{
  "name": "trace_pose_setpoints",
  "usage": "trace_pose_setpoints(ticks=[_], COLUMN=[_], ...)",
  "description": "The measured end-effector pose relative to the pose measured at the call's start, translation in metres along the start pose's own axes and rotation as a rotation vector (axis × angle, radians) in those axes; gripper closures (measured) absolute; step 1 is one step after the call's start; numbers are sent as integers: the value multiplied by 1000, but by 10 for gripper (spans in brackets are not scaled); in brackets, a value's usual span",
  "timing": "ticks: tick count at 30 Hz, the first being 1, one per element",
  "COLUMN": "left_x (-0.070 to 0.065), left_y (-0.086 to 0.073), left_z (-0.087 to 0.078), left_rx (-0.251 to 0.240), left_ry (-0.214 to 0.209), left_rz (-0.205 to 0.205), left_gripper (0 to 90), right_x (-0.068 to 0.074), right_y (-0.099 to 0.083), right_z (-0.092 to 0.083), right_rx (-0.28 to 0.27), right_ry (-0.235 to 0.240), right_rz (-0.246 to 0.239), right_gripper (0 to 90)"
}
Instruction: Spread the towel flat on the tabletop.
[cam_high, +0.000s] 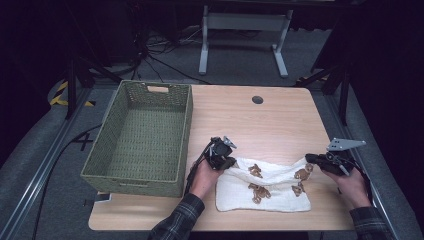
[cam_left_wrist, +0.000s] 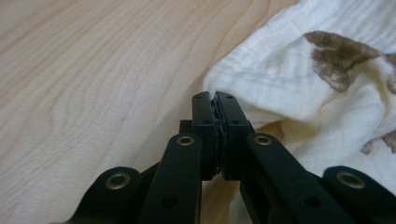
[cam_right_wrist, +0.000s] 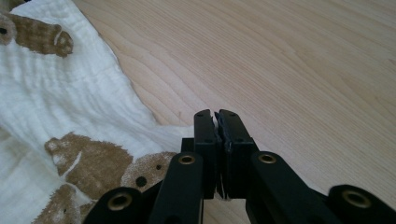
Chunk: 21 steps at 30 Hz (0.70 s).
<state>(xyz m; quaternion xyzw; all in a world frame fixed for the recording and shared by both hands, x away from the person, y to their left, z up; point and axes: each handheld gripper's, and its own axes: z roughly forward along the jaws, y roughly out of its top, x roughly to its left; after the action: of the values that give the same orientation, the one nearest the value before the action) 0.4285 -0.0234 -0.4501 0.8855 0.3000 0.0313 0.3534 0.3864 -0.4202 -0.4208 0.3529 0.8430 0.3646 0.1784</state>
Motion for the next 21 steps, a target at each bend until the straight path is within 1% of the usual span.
trace_pose_setpoints(ticks=[1, 3, 4, 5, 6, 7, 9, 10, 13, 14, 15, 16, 17, 18, 20, 21], left_x=[1, 3, 5, 7, 9, 11, 15, 16, 23, 25, 30, 32, 36, 39, 42, 42], left_y=[2, 5, 7, 9, 11, 13, 16, 18, 24, 26, 27, 29, 30, 31, 32, 32], left_z=[-3, -9, -12, -15, -19, -20, -23, -24, -26, -26, -27, -27, -27, -27, -26, -26], left_rx=[-4, -26, -36, -44, -52, -68, -77, -94, -118, -122, -124, -127, -133, -136, -140, -140], left_ry=[16, 32, 49, 66, 75, 88, 111, 123, 158, 168, 185, 191, 209, 221, 241, 241], left_rz=[7, -7, -3, -10, -26, -32, -36, -55, -72, -89, -91, -112, -128, -134, -149, -149], left_gripper=[879, 880, 881, 881, 881, 881, 881, 881, 881, 880, 881, 880, 880, 880, 880, 880], right_x=[0, 0, 0, 0, 0, -1, -2, -3, -8, -11, -13, -16, -18, -21, -25, -27], right_y=[1, 2, 2, 3, 4, 6, 10, 12, 18, 20, 22, 25, 27, 31, 35, 37], right_z=[-1, -1, -1, -1, -1, -1, 0, 0, 3, 5, 8, 12, 16, 22, 30, 34], right_rx=[2, -5, -7, -11, -14, -22, -33, -37, -50, -56, -63, -65, -69, -71, -82, -83], right_ry=[0, -4, -5, -7, -6, -9, -11, -13, -14, -14, -10, -7, -5, 5, 13, 18], right_rz=[0, -2, -4, -1, -2, -8, -6, -5, 0, 1, 6, 7, 4, 10, 17, 24], right_gripper=[870, 870, 870, 870, 870, 870, 870, 870, 870, 870, 870, 869, 869, 869, 868, 868])
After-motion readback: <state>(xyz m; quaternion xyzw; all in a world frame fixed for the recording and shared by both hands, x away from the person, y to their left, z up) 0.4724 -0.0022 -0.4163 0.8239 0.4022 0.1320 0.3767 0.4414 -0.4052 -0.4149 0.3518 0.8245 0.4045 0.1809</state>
